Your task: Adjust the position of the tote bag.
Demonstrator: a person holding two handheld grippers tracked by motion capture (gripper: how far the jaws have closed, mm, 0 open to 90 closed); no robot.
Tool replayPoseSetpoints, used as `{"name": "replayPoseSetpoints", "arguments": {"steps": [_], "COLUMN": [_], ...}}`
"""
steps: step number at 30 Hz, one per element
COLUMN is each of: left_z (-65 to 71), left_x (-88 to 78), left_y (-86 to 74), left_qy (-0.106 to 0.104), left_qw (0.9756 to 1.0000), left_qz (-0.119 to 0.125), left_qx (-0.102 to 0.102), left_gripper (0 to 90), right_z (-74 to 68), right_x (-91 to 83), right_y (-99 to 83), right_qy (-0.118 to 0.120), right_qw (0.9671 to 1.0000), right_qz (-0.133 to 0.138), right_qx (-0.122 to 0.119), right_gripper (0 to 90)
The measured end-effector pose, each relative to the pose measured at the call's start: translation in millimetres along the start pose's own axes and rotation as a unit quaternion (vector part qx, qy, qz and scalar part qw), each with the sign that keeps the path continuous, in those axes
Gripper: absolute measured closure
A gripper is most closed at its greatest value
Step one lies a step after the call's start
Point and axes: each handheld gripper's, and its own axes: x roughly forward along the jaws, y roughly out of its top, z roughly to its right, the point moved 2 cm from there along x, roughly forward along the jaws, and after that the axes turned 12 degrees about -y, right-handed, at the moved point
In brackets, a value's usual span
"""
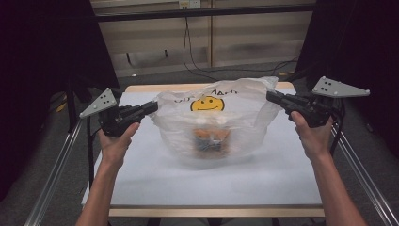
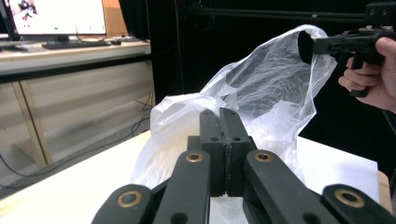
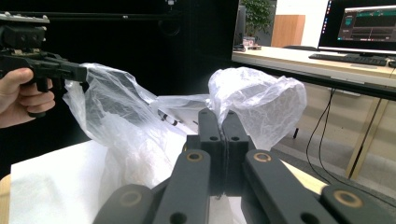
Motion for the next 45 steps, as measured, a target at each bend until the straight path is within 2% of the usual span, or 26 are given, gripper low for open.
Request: {"name": "replayPoseSetpoints", "arguments": {"steps": [3, 6, 7, 9, 10, 13, 14, 16, 20, 24, 27, 29, 32, 34, 38, 40, 42, 45], "left_z": [-1.3, -9.2, -13.4, -21.8, -25.5, -34.4, -36.3, -40.6, -49.9, -50.2, -48.2, -48.2, -49.3, -49.5, -53.2, -55.1, -57.0, -58.8], "left_x": [-1.8, -4.3, -5.1, -4.7, -5.0, -3.9, -2.5, -1.2, 3.9, 4.0, 1.6, -0.6, -1.8, -2.1, -7.3, -9.6, -10.1, -9.1], "left_y": [-2.2, -6.8, -9.3, -15.6, -18.7, -28.2, -31.4, -38.1, -53.9, -65.4, -71.0, -75.3, -82.7, -87.9, -95.9, -100.9, -105.5, -110.9], "left_qy": [0.004, 0.008, 0.016, 0.016, 0.027, 0.026, 0.024, 0.029, 0.028, 0.025, 0.028, 0.028, 0.030, 0.037, 0.052, 0.049, 0.052, 0.049], "left_qw": [1.0000, 0.9999, 0.9997, 0.9993, 0.9989, 0.9983, 0.9982, 0.9974, 0.9956, 0.9941, 0.9932, 0.9928, 0.9919, 0.9903, 0.9861, 0.9851, 0.9826, 0.9807], "left_qz": [-0.004, -0.006, -0.012, -0.013, -0.019, -0.025, -0.020, -0.030, -0.051, -0.062, -0.077, -0.081, -0.089, -0.105, -0.134, -0.137, -0.151, -0.165], "left_qx": [0.004, -0.009, -0.014, -0.030, -0.033, -0.046, -0.051, -0.059, -0.074, -0.085, -0.083, -0.084, -0.085, -0.083, -0.082, -0.093, -0.095, -0.093], "left_gripper": [89.8, 89.8, 89.8, 89.8, 89.8, 89.8, 89.8, 89.8, 89.8, 90.0, 90.0, 90.0, 90.0, 90.0, 90.0, 90.0, 90.0, 90.0], "right_z": [-0.3, 3.8, 6.3, 12.1, 14.4, 22.4, 24.9, 29.6, 37.6, 43.4, 43.0, 40.9, 41.2, 42.7, 47.3, 49.7, 52.6, 54.6], "right_x": [0.9, 3.1, 4.4, 7.1, 8.1, 11.5, 12.3, 15.1, 19.1, 18.8, 16.7, 15.0, 13.6, 13.1, 11.3, 9.4, 7.0, 5.6], "right_y": [-4.5, -13.4, -17.3, -25.3, -28.8, -35.6, -37.3, -43.4, -62.5, -79.6, -83.4, -85.2, -92.2, -98.8, -108.9, -114.1, -119.5, -127.2], "right_qy": [0.000, -0.006, -0.009, -0.015, -0.016, -0.024, -0.026, -0.032, -0.048, -0.047, -0.049, -0.062, -0.062, -0.056, -0.068, -0.076, -0.073, -0.073], "right_qw": [1.0000, 0.9998, 0.9995, 0.9991, 0.9988, 0.9980, 0.9977, 0.9967, 0.9938, 0.9919, 0.9908, 0.9889, 0.9870, 0.9862, 0.9827, 0.9807, 0.9794, 0.9769], "right_qz": [-0.002, -0.017, -0.024, -0.032, -0.036, -0.047, -0.050, -0.057, -0.081, -0.093, -0.104, -0.122, -0.134, -0.140, -0.160, -0.169, -0.173, -0.187], "right_qx": [0.003, 0.011, 0.017, 0.025, 0.029, 0.035, 0.037, 0.049, 0.058, 0.072, 0.072, 0.057, 0.062, 0.068, 0.064, 0.061, 0.072, 0.073], "right_gripper": [89.9, 89.9, 89.9, 89.9, 89.9, 89.9, 89.9, 89.9, 89.9, 89.9, 89.9, 89.9, 89.9, 89.9, 89.9, 89.9, 89.9, 89.9]}}
